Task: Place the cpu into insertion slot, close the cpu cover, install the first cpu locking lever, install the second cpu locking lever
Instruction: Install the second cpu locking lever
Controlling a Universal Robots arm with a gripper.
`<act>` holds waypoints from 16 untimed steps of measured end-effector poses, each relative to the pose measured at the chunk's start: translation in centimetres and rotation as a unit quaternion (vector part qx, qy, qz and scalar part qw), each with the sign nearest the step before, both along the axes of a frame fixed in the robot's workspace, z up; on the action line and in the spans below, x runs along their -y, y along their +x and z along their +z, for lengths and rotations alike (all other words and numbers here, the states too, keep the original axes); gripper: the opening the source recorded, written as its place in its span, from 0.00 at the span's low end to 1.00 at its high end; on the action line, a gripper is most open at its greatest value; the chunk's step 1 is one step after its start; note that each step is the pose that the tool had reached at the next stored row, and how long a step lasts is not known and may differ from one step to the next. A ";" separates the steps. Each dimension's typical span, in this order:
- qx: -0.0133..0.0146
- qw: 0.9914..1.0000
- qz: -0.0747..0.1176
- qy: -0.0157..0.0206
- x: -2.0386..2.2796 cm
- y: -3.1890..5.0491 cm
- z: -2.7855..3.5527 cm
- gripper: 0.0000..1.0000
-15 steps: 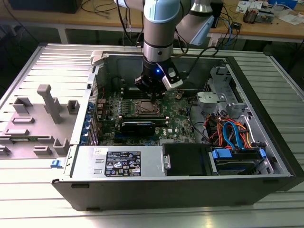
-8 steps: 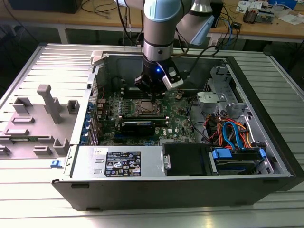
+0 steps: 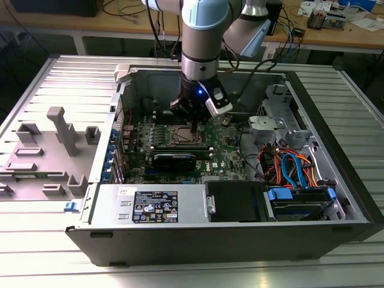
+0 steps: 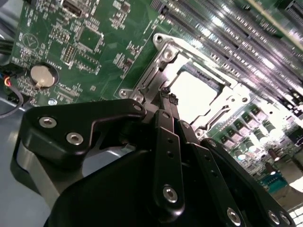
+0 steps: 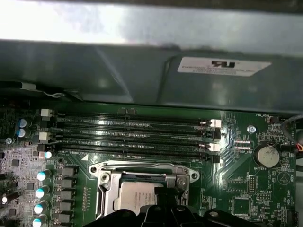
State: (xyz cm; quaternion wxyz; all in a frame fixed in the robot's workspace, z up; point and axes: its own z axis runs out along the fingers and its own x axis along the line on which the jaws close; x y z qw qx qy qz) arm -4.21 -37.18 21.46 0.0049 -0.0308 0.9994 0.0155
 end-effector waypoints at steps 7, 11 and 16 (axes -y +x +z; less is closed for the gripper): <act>0.000 1.000 0.000 -0.001 0.39 0.00 0.00 0.11; 0.000 1.000 0.000 -0.002 0.40 0.00 0.19 0.11; 0.000 1.000 0.000 -0.002 0.40 0.00 0.57 0.11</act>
